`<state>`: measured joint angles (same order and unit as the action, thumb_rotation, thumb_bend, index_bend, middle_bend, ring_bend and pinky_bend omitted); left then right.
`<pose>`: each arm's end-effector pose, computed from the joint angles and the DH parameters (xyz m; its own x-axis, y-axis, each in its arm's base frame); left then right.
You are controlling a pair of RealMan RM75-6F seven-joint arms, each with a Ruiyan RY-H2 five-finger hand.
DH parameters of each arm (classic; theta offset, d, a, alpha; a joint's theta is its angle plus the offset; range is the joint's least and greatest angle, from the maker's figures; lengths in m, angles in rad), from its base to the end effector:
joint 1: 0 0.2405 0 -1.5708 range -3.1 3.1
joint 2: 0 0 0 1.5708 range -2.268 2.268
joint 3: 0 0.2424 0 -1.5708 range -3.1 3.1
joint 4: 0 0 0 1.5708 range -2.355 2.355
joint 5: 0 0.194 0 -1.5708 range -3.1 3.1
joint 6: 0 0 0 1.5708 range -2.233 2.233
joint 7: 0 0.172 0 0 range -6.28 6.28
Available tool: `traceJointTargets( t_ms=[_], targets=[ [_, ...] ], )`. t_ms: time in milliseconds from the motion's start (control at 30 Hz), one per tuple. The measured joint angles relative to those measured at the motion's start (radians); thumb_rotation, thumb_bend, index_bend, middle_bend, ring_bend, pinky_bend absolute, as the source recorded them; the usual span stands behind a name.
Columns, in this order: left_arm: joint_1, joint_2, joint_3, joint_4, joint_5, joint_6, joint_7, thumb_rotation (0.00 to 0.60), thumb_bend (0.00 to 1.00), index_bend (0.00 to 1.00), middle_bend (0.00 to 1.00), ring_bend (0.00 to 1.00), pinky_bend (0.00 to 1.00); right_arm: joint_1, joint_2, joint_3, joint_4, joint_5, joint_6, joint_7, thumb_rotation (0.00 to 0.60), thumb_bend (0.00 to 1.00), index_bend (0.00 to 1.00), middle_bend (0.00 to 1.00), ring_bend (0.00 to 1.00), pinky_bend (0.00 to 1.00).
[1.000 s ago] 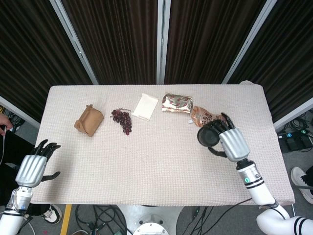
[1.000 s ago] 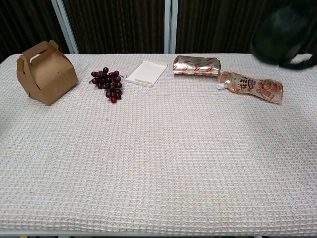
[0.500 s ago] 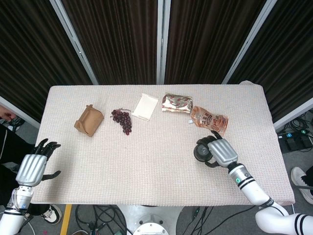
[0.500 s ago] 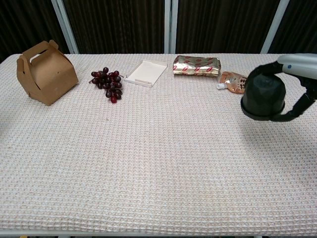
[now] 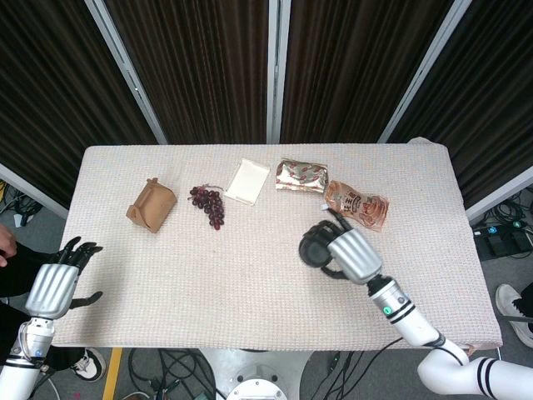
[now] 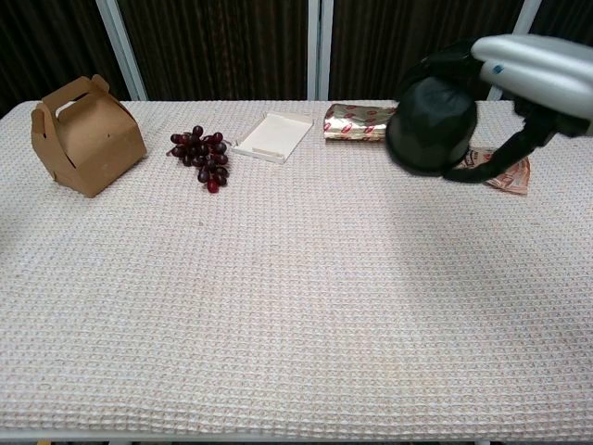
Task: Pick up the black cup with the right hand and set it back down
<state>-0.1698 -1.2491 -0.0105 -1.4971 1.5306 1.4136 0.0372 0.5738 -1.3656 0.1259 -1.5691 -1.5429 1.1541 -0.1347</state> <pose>-0.2871 0.2238 0.1176 0.4282 0.0762 0.9005 0.9006 -0.1184 -0.4182 -0.1420 -0.3169 0.0542 0.4211 -0.0704 0.9043 -0.7879 -0.5222 0.3263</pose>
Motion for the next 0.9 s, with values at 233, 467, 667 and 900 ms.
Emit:
traceJointTargets(
  t_ms=[233, 467, 667, 900],
  targets=[
    [0.004, 0.005, 0.006, -0.004, 0.008, 0.006, 0.002, 0.6, 0.02, 0.22, 0.17, 0.08, 0.27, -0.024, 0.02, 0.027, 0.045, 0.196, -0.036, -0.001, 0.6, 0.25, 0.5, 0.54, 0.19, 0.0],
    [0.003, 0.006, 0.0, -0.002, -0.011, -0.004, 0.0, 0.6, 0.02, 0.22, 0.17, 0.08, 0.27, 0.032, -0.079, -0.007, -0.04, 0.07, -0.116, -0.058, 0.6, 0.24, 0.51, 0.54, 0.19, 0.0],
    [0.0, -0.008, 0.004, 0.016, -0.006, -0.013, -0.014, 0.6, 0.02, 0.22, 0.17, 0.08, 0.27, -0.021, -0.018, 0.008, -0.001, 0.123, -0.034, -0.037, 0.6, 0.24, 0.51, 0.54, 0.19, 0.0],
    [-0.005, -0.012, 0.007, 0.005, 0.003, -0.017, 0.004, 0.6, 0.02, 0.22, 0.17, 0.08, 0.27, -0.072, 0.019, 0.001, 0.097, 0.189, -0.051, 0.158, 0.6, 0.24, 0.51, 0.54, 0.19, 0.0]
  ],
)
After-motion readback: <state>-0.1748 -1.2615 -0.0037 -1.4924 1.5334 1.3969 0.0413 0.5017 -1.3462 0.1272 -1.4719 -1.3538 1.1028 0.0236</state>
